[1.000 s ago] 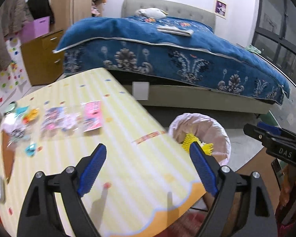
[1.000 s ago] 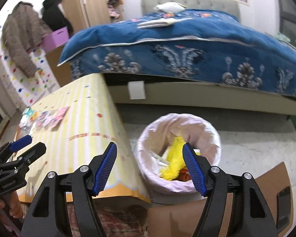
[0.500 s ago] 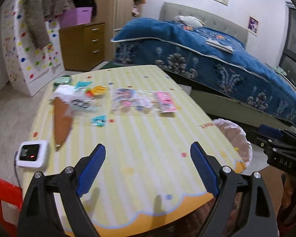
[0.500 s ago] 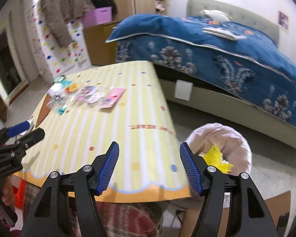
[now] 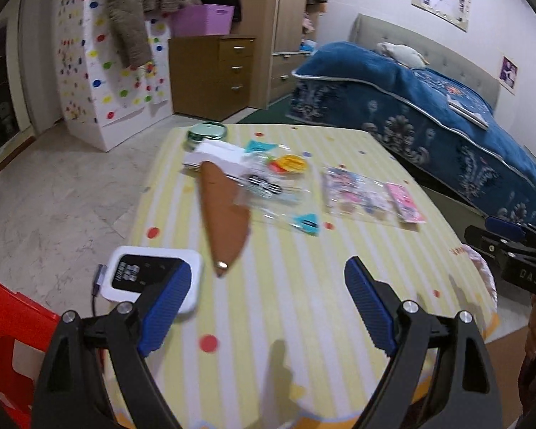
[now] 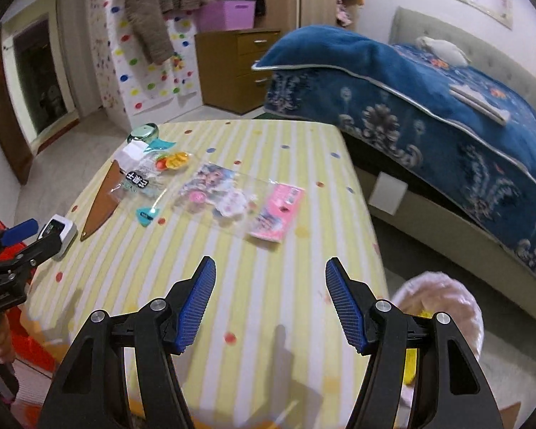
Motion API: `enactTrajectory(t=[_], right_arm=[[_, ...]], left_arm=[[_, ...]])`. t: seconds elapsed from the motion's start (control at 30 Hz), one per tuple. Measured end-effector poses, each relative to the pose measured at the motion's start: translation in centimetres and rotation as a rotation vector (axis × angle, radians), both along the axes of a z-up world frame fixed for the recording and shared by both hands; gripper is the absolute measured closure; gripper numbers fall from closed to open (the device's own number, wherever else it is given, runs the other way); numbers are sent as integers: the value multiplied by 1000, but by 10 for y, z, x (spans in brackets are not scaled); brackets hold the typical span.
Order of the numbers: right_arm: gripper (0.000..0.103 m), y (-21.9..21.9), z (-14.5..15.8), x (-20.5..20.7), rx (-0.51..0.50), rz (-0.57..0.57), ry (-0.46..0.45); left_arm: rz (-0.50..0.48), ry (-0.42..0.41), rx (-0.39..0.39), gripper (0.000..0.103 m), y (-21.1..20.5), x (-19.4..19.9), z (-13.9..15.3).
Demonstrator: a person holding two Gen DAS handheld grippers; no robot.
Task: Collect trash
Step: 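Move both open tools back toward the table, then grasp the clear plastic bag with pink packaging using the right tool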
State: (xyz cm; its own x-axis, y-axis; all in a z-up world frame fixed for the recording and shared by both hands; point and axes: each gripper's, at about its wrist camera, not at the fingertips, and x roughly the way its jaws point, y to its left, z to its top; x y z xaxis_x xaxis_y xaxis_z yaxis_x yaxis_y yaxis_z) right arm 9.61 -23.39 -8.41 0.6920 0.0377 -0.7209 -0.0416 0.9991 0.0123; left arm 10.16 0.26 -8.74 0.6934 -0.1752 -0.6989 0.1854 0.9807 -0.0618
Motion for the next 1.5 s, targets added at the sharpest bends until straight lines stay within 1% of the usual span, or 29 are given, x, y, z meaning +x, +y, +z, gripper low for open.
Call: enactTrajectory(t=[0.03, 0.1, 0.13, 0.2, 0.27, 0.37, 0.47, 0.53, 0.63, 0.73, 0.87, 1.03, 1.13, 1.23, 1.3, 1.33, 1.37, 1.4, 1.43, 1.47, 1.5], right_arm=[[44, 3, -1, 7, 0, 11, 1], [56, 9, -5, 25, -9, 25, 5], [58, 11, -7, 32, -5, 34, 7], [69, 14, -13, 51, 4, 50, 18], [75, 15, -18, 72, 5, 54, 25], [87, 13, -24, 98, -1, 46, 35], [90, 8, -32, 124, -7, 28, 54], [90, 5, -38, 142, -12, 12, 74], [90, -1, -46, 160, -23, -15, 100], [90, -9, -55, 169, -30, -32, 137], [90, -16, -56, 156, -2, -41, 160], [90, -17, -55, 111, 28, -44, 182], [90, -11, -54, 80, 56, -10, 203], [89, -4, -52, 60, 81, 43, 227], [89, -1, -44, 49, 92, 63, 208], [88, 0, -39, 45, 97, 73, 185], [83, 2, -35, 44, 102, 82, 170], [66, 4, -31, 44, 113, 95, 155], [55, 9, -30, 44, 118, 105, 147], [36, 15, -30, 45, 115, 115, 144], [25, 20, -31, 47, 108, 128, 140]], left_arm=[[13, -3, 8, 18, 4, 5, 0], [26, -2, 16, 18, 8, 12, -1], [35, -1, 20, 18, 11, 18, -1], [42, 5, 20, 18, 15, 26, -2], [53, 7, 23, 18, 17, 36, -4], [70, 15, 36, 18, 20, 49, -7], [84, 20, 47, 18, 22, 59, -9], [92, 23, 49, 18, 24, 64, -10], [102, 27, 50, 18, 26, 69, -11], [104, 32, 55, 18, 27, 70, -13], [106, 40, 55, 18, 28, 68, -16], [103, 41, 51, 18, 29, 61, -16], [98, 40, 45, 18, 28, 55, -15], [93, 40, 47, 18, 27, 48, -16], [93, 40, 47, 18, 27, 44, -16], [94, 40, 47, 18, 28, 43, -15], [98, 39, 47, 18, 29, 41, -15], [100, 39, 45, 18, 29, 40, -15], [104, 39, 42, 18, 30, 38, -14], [107, 38, 39, 18, 31, 37, -14], [108, 37, 36, 18, 31, 35, -13]])
